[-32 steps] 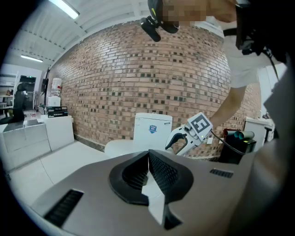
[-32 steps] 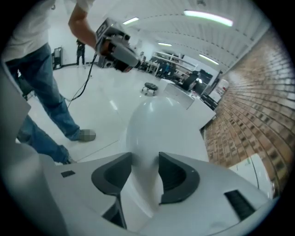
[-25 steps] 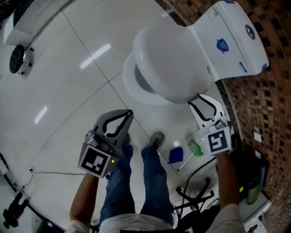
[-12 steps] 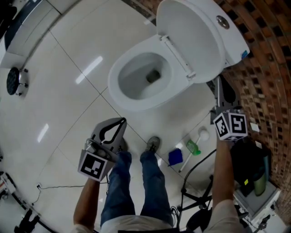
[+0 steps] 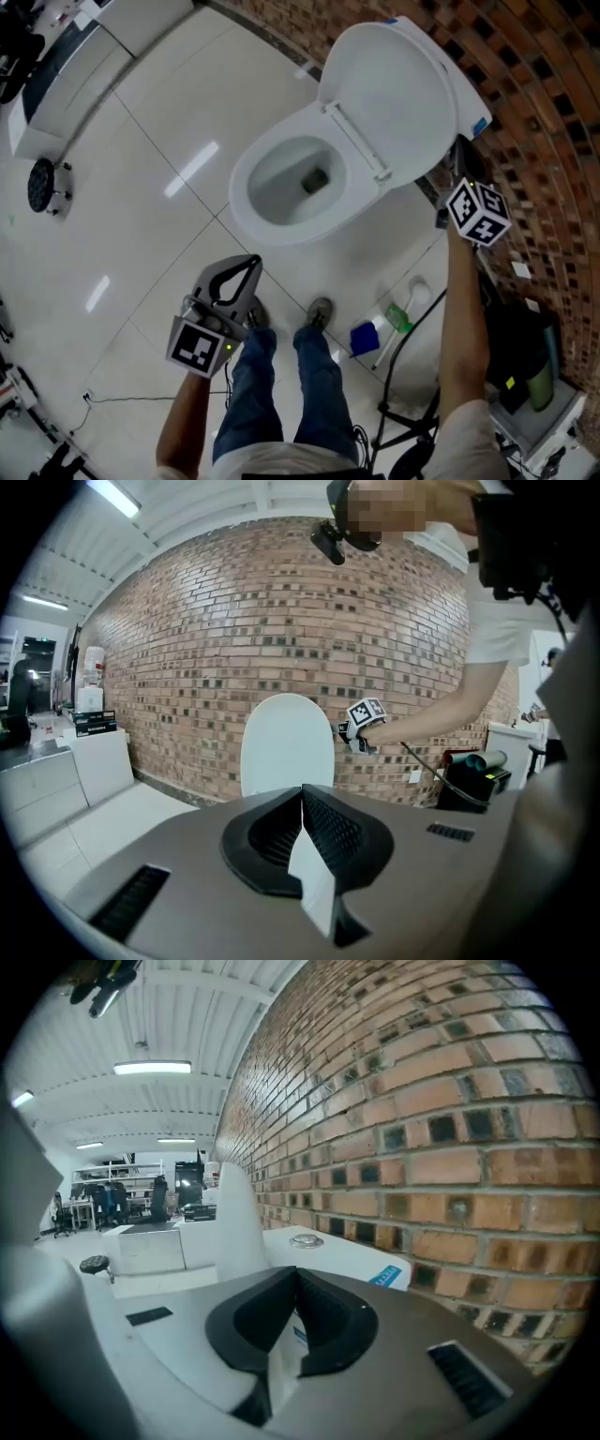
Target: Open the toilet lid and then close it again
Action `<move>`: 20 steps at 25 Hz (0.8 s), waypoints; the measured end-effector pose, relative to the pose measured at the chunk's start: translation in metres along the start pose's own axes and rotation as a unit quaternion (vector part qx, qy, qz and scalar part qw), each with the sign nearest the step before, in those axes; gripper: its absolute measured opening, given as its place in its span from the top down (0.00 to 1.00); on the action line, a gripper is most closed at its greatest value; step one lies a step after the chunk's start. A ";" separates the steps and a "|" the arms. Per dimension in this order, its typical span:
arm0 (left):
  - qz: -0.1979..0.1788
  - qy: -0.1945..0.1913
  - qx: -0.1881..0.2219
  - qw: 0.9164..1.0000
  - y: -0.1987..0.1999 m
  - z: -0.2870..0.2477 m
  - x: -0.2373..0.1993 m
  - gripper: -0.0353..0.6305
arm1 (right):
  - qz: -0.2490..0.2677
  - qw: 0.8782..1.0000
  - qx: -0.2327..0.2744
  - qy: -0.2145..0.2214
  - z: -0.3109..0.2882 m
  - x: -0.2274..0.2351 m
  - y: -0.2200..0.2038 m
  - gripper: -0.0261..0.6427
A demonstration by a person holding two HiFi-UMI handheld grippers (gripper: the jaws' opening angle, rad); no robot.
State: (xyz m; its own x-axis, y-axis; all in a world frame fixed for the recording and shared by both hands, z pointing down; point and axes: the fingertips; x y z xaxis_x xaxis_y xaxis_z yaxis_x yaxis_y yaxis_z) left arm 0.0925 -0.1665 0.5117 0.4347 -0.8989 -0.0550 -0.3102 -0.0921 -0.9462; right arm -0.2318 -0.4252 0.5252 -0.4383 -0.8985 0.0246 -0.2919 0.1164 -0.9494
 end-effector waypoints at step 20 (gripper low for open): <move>-0.040 -0.096 0.094 0.990 0.252 0.084 0.045 0.95 | 0.055 0.978 0.068 0.190 0.313 -0.183 0.160 0.96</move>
State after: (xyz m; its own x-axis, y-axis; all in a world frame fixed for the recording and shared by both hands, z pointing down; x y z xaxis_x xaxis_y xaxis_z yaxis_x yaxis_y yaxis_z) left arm 0.1047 -0.1943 0.2443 0.6095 -0.7926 -0.0200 -0.1129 -0.0618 -0.9917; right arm 0.0683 -0.3749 0.2710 -0.7522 -0.6588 0.0101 -0.1208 0.1228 -0.9851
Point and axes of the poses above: the fingertips, and each gripper's own axes: z backward along the fingers, x to its right, y out of its top
